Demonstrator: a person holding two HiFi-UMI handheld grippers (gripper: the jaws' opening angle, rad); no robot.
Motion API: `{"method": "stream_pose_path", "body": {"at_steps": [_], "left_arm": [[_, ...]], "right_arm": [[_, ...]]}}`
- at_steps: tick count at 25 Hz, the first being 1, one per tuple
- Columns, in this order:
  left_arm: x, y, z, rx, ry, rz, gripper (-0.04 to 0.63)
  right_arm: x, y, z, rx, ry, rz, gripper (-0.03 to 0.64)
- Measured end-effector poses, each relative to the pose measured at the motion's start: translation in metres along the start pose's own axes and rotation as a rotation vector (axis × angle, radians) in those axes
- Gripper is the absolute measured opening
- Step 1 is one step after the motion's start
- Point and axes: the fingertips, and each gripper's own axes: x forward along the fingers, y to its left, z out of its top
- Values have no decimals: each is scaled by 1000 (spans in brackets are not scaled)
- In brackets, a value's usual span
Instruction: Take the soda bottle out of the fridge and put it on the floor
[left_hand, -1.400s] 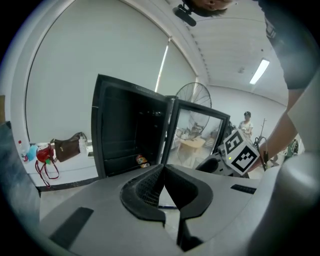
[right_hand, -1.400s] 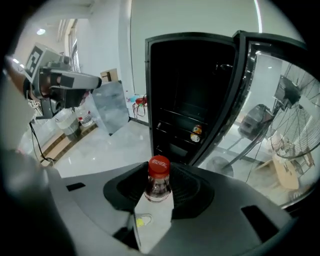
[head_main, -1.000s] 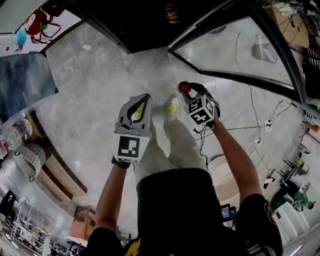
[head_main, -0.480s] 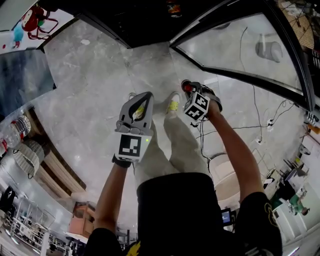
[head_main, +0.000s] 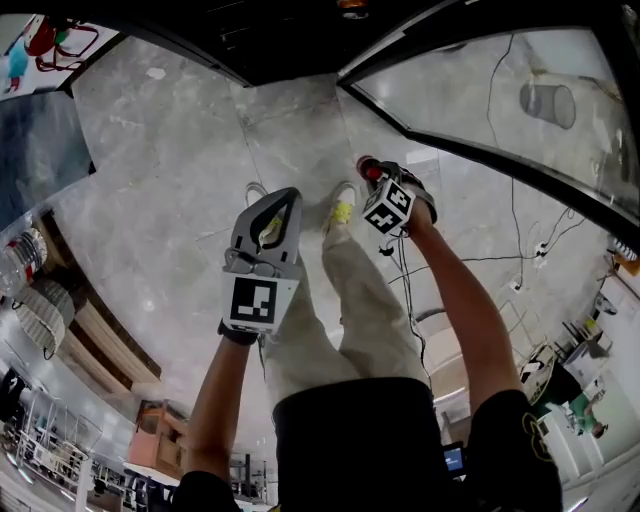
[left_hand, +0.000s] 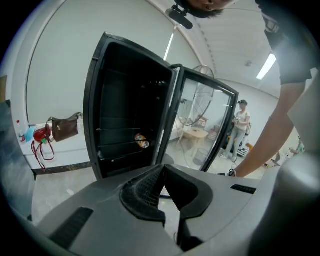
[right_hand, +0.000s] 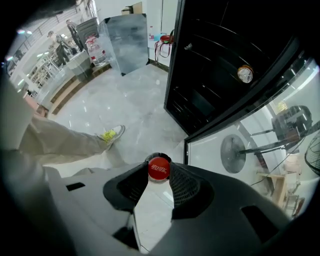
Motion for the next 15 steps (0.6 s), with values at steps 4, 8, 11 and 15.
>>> {"method": "stream_pose_path", "body": {"at_steps": [4,8,11,15], "left_arm": [[21,-2,-24,-14,6,19,18],[42,-6,-58,-30,31,23,18],[60,-10,-83,-19,48,12,18],[82,-11,-114,15,56,11,18]], "right_arm": [[43,-3,-20,-11,16,3,124],[85,-3,-38,-10,18,1,124],[114,-5,-50,0,14,-13,124],[157,-3,-63,40,8,-14,124]]}}
